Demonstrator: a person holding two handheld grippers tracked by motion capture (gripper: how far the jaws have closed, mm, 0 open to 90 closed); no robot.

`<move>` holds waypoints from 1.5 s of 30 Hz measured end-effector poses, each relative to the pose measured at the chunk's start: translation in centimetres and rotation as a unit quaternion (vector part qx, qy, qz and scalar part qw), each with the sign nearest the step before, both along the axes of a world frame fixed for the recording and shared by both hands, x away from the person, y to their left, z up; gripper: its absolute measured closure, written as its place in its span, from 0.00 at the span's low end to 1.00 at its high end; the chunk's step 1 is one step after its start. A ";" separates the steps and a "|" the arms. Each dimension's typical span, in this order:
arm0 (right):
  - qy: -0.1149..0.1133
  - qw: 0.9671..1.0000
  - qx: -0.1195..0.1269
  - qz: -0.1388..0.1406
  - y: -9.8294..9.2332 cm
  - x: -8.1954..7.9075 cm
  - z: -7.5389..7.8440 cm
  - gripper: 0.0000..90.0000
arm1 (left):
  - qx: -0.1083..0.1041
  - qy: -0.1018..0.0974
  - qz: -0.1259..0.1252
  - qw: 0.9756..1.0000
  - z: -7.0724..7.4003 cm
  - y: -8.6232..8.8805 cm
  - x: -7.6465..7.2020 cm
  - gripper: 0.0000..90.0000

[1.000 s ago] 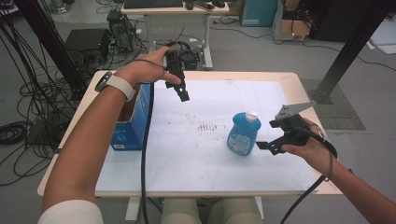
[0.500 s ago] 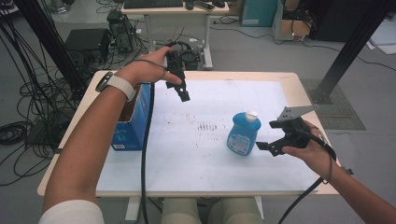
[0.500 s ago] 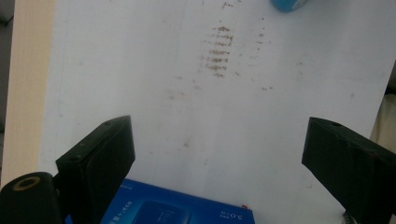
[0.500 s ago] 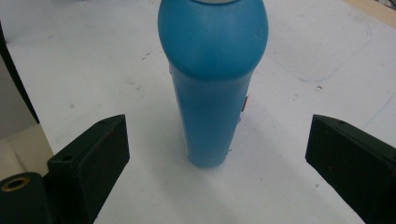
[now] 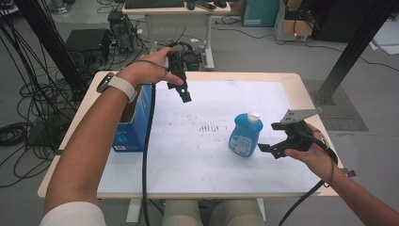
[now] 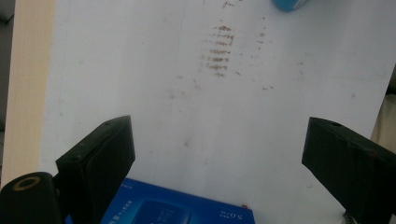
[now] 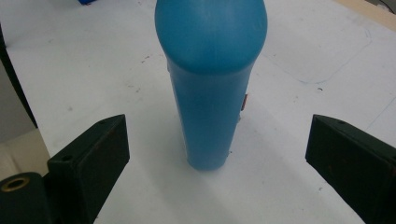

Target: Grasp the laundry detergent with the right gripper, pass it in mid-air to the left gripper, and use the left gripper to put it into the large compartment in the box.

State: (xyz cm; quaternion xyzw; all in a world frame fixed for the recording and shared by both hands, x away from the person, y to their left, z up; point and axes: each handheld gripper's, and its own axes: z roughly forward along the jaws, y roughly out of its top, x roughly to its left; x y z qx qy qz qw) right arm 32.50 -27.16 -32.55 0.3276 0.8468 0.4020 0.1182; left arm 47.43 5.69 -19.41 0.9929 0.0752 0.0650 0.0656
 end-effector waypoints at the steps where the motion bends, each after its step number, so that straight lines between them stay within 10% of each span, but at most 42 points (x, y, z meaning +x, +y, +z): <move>1: -0.002 1.000 0.001 0.001 0.0 0.0 -0.1 0.07 | 0.000 0.000 0.000 1.000 0.0 0.0 0.0 0.11; 45: -0.043 0.998 0.035 0.009 -0.4 0.1 -1.9 0.05 | 0.000 0.001 0.004 1.000 -0.2 0.2 0.0 0.11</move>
